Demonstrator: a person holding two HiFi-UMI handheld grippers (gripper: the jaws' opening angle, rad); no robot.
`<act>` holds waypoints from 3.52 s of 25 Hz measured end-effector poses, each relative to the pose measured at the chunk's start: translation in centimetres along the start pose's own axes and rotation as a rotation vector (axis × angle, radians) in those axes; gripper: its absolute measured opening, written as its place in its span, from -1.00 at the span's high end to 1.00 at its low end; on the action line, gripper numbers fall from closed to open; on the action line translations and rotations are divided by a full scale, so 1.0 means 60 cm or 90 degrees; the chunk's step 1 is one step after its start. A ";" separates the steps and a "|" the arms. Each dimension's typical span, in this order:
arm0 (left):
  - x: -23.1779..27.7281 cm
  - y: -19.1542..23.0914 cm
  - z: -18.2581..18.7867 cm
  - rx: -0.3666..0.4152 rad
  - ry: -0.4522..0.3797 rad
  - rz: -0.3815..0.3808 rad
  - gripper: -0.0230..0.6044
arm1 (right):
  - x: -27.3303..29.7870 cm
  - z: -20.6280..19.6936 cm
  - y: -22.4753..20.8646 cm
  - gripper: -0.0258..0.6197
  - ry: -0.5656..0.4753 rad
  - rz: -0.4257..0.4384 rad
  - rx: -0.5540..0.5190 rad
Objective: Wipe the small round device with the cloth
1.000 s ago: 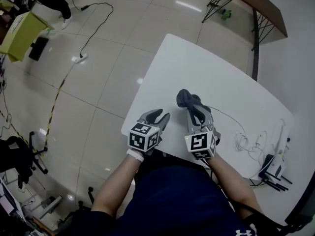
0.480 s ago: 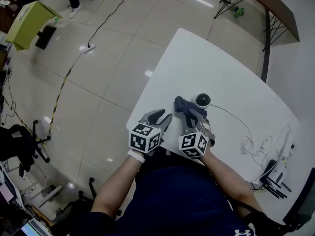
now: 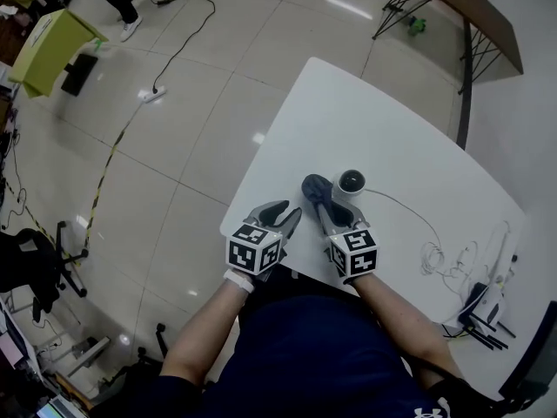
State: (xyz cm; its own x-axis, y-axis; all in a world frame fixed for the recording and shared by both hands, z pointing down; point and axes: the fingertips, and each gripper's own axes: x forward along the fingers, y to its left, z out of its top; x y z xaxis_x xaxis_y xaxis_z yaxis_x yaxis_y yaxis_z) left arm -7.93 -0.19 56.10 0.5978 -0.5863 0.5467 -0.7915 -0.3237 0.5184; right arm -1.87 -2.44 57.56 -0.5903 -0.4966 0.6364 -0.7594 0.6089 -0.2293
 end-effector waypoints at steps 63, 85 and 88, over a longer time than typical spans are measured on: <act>0.050 -0.140 0.083 0.116 -0.025 -0.064 0.52 | -0.180 0.151 -0.159 0.75 -0.221 -0.038 0.146; 0.156 -0.155 0.075 0.292 0.018 0.002 0.56 | -0.100 0.137 -0.127 0.75 -0.140 0.031 -0.180; 0.158 -0.153 0.069 0.286 0.024 0.001 0.56 | -0.093 0.132 -0.169 0.75 -0.145 0.055 -0.025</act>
State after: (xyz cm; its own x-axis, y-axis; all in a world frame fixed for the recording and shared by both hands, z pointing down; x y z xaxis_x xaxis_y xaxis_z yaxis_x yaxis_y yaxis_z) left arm 4.52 -5.85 53.81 0.5936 -0.5631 0.5749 -0.7644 -0.6179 0.1841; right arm 6.97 -10.72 50.51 -0.7028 -0.5655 0.4316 -0.6946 0.6765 -0.2446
